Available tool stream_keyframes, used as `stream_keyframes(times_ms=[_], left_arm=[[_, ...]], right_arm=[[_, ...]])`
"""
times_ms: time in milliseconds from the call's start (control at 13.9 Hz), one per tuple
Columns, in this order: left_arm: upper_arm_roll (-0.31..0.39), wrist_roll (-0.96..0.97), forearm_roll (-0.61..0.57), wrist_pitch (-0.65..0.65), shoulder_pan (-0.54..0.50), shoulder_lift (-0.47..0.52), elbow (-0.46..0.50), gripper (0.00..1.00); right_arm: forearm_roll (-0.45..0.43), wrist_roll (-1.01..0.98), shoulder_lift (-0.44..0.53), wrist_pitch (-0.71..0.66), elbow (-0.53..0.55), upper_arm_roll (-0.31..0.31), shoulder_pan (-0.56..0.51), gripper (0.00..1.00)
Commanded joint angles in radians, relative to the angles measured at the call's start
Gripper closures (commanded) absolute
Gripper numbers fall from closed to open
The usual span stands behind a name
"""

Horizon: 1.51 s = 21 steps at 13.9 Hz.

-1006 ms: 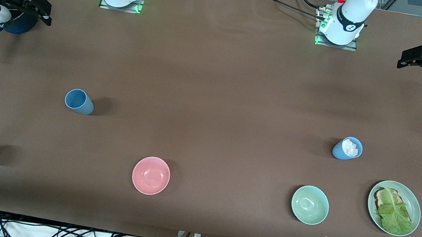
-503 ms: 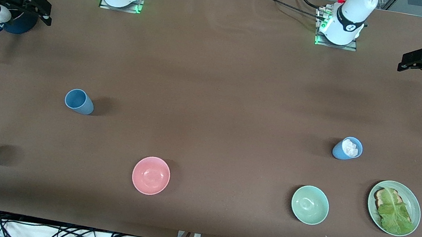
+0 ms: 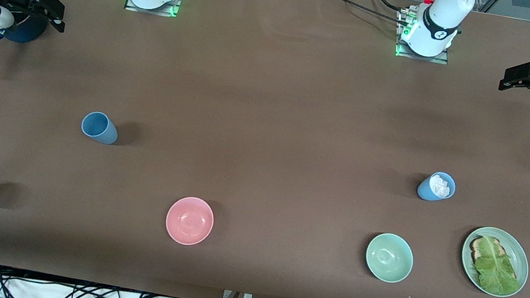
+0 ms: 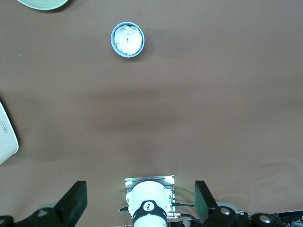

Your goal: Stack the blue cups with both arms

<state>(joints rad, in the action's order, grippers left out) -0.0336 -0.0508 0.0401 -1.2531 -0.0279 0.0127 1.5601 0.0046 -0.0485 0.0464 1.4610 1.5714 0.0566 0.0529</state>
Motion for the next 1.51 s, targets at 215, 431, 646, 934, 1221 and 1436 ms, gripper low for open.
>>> stream_keyframes(times_ms=[215,431,646,934,1221,1436], left_arm=[[0.0,-0.001,-0.016,0.017,-0.003,-0.019,-0.035,0.0],[0.003,-0.003,-0.006,0.012,-0.02,-0.04,-0.048,0.0],[0.003,0.0,-0.016,0.017,-0.023,-0.057,-0.084,0.0],[0.001,-0.003,-0.019,0.027,-0.023,-0.063,-0.089,0.0],[0.006,-0.026,-0.019,0.121,-0.065,-0.166,-0.132,0.0],[0.009,-0.318,-0.02,0.077,-0.141,-0.165,-0.13,0.0]], right_arm=[[-0.002,-0.011,-0.003,-0.008,-0.017,0.003,-0.002,0.0],[-0.002,-0.011,-0.003,-0.007,-0.019,0.005,-0.002,0.0],[-0.003,-0.011,-0.003,-0.01,-0.017,0.003,-0.002,0.0],[-0.002,-0.011,-0.003,-0.01,-0.017,0.005,-0.002,0.0],[-0.002,-0.011,-0.003,-0.008,-0.017,0.005,-0.002,0.0],[-0.002,-0.011,-0.003,-0.008,-0.017,0.005,-0.002,0.0]])
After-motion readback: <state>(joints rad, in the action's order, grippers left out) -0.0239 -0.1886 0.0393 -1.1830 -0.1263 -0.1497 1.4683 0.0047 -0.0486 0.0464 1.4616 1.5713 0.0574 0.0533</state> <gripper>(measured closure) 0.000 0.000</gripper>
